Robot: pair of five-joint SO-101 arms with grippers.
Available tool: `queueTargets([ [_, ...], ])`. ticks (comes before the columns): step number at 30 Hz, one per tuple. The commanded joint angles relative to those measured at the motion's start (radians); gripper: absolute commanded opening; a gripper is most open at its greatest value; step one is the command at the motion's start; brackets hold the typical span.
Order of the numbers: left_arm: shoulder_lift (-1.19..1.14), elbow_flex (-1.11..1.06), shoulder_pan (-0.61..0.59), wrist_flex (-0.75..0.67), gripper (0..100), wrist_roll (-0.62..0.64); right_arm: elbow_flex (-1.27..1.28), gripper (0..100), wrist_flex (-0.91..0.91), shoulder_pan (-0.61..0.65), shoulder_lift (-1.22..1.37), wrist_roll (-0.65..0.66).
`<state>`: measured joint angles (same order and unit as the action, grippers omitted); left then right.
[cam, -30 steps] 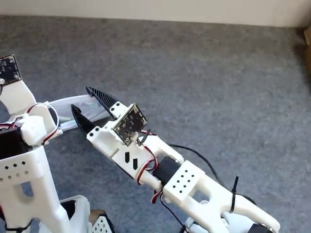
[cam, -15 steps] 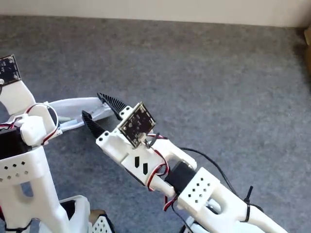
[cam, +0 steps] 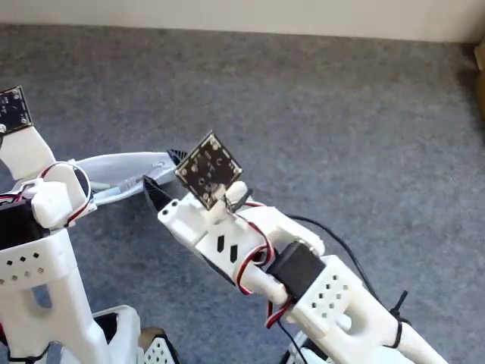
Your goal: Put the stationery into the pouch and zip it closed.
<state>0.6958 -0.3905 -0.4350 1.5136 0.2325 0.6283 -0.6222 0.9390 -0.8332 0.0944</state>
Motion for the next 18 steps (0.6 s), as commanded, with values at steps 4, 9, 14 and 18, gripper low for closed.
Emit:
queueTargets([
  [4,0.005,-0.016,-0.005,-0.015,1,0.012,-0.159,16.6,-0.131,-0.015,-0.01,0.008],
  [9,0.005,-0.016,-0.005,-0.015,1,0.011,-0.159,16.6,-0.203,-0.019,-0.01,0.011],
  [14,0.005,-0.012,-0.005,-0.017,1,0.011,-0.157,16.6,-0.265,-0.022,-0.01,0.011],
  [18,0.005,-0.01,-0.005,-0.017,1,0.011,-0.156,16.9,-0.309,-0.045,-0.01,0.011],
])
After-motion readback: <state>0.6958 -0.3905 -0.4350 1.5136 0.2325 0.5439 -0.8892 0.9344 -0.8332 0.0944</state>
